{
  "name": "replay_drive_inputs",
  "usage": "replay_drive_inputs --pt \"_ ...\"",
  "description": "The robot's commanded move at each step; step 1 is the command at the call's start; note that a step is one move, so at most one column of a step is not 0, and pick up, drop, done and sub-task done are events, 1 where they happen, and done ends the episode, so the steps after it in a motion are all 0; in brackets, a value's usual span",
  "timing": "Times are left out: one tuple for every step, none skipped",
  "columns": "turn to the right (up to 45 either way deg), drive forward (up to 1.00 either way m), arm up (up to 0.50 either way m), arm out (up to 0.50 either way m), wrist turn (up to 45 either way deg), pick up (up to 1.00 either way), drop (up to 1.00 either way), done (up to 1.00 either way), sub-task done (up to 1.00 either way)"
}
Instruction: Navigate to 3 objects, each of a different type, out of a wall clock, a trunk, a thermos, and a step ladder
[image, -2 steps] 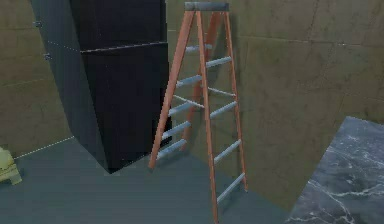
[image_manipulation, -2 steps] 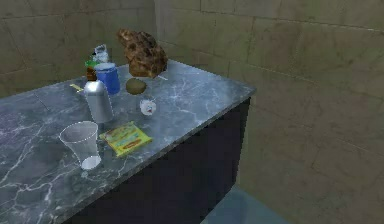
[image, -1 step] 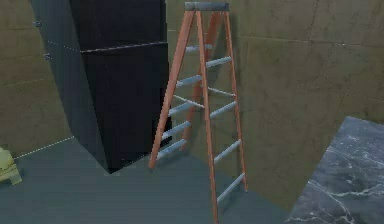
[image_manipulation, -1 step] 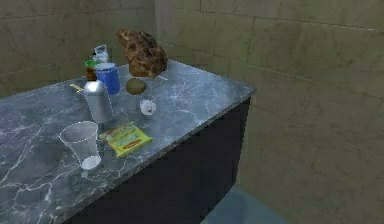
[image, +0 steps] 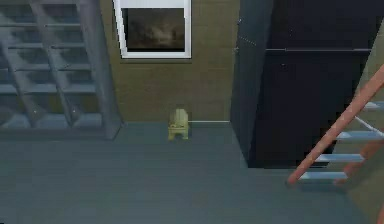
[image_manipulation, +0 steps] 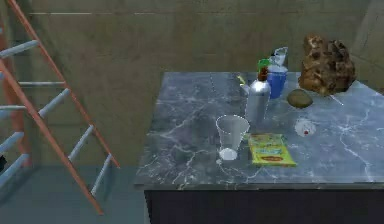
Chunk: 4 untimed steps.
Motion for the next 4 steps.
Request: replay_drive_inputs --pt "-45.0 0.0 0.0 0.0 0.0 0.0 0.0 0.0 0.0" --pt "-45.0 0.0 0.0 0.0 0.0 0.0 0.0 0.0 0.0" --pt "-27.0 0.0 0.0 0.0 0.0 0.0 0.0 0.0 0.0" --pt "0.0 0.65 0.0 0.0 0.0 0.0 0.0 0.0 0.0"
